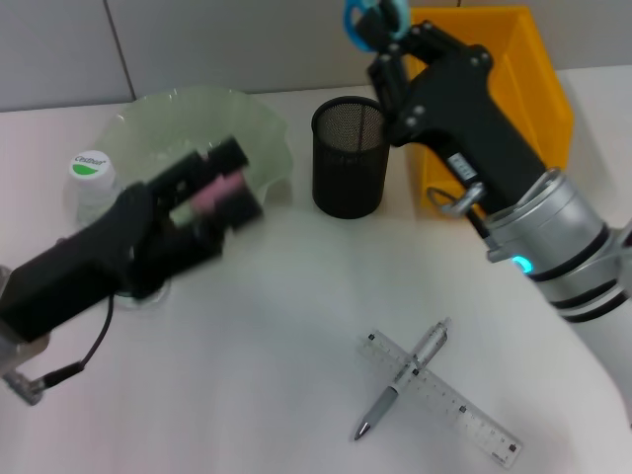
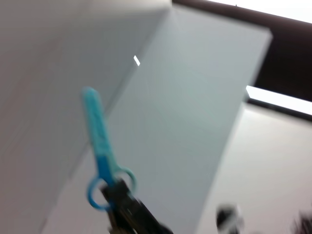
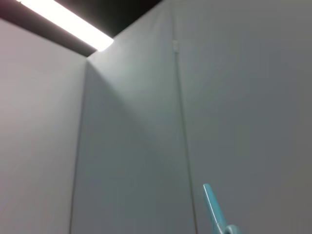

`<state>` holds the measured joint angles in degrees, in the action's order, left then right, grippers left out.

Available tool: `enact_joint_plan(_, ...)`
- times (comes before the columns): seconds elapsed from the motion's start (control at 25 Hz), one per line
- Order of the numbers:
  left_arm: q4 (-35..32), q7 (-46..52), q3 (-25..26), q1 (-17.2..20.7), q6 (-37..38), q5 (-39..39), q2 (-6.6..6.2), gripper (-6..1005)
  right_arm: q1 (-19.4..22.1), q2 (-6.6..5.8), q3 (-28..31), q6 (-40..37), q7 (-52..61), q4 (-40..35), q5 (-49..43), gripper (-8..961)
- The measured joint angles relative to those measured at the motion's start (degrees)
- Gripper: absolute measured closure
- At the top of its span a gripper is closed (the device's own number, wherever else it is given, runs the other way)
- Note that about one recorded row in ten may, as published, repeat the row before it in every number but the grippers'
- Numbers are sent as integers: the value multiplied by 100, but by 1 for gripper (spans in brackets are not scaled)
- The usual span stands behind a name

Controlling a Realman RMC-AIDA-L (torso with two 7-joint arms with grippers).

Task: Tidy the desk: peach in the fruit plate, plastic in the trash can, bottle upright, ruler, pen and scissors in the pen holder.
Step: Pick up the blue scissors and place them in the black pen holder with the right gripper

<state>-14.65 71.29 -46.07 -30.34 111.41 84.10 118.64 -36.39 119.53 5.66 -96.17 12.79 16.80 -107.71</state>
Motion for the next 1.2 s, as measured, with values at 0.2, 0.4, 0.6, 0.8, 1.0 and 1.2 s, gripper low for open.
enact_joint_plan(0.2, -1275, 13, -849, 476, -108, 57, -36, 165, 1, -33, 13, 32, 1782, -955, -1, 869)
enact_joint_plan(0.4, -2135, 53, -1126, 882, -496, 374, -61, 165, -159, -36, -436, 76, 3653, -2352, -3, 868)
enact_joint_plan(0.6, -2157, -3, -1123, 902, -615, 659, -64, 165, -267, -56, -1460, 554, 5984, -4070, -3, 868)
enact_joint_plan(0.8, -2159, -76, -1126, 919, -693, 888, -50, 165, -130, -335, -3133, 744, 8227, -5662, -4, 867)
enact_joint_plan(1.0, -2135, -206, -1126, 923, -924, 1099, -53, 165, -91, -778, -4471, 557, 10119, -6853, -105, 867)
enact_joint_plan(1.2, -2110, -329, -1058, 945, -961, 1105, -58, 166, -511, -985, -4767, 284, 11487, -7815, -1131, 867)
